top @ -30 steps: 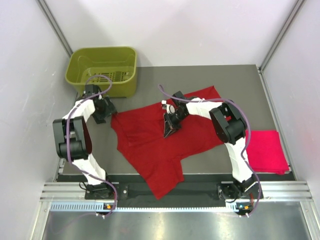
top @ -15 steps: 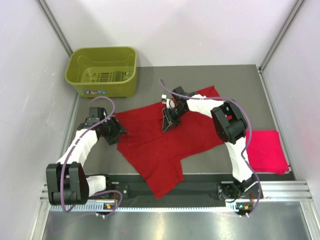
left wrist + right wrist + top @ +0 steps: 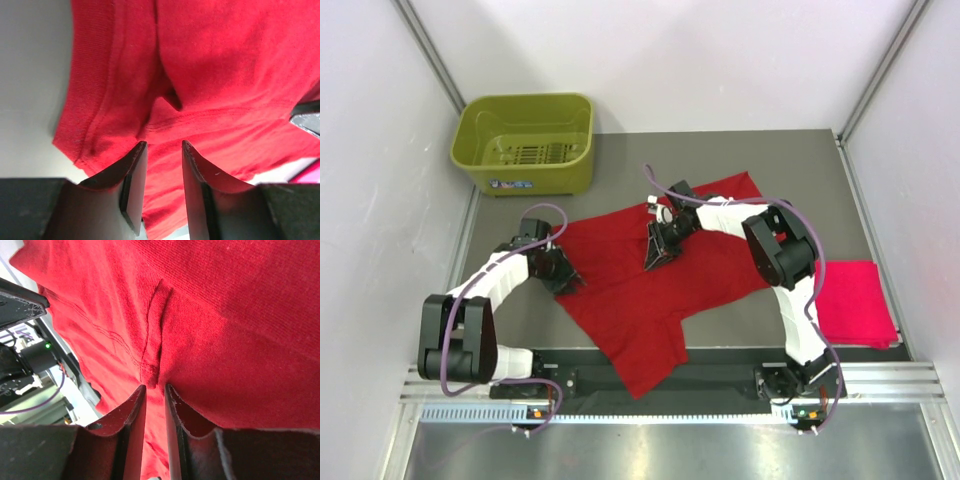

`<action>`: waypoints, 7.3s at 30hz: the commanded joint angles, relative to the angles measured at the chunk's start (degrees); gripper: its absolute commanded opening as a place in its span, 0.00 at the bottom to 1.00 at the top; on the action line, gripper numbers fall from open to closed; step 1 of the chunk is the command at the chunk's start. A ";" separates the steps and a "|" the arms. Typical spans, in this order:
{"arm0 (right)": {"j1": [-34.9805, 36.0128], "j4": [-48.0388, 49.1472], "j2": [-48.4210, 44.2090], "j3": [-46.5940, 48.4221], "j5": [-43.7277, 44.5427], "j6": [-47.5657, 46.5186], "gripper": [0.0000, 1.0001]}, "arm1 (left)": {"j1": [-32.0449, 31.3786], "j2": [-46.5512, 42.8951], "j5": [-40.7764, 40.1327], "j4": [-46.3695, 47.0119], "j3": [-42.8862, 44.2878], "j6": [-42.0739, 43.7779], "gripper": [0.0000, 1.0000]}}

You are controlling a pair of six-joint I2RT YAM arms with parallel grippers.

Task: Fold and stack the t-shirts
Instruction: Fold the tshirt

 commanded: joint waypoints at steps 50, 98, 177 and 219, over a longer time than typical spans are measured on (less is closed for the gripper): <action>2.32 5.84 0.93 0.11 -2.46 4.10 0.20 | -1.29 0.36 1.07 4.39 0.44 -2.27 0.00; -3.22 -12.00 -8.11 1.18 8.26 -9.69 0.32 | -0.94 -7.73 -8.23 -10.90 11.14 2.02 0.67; -35.39 19.72 9.98 24.96 6.16 5.67 0.45 | 4.51 7.56 -8.95 -0.88 22.94 17.15 0.56; -30.99 2.24 16.23 38.69 17.23 -6.53 0.51 | 20.07 19.86 -5.61 3.69 27.95 15.57 0.80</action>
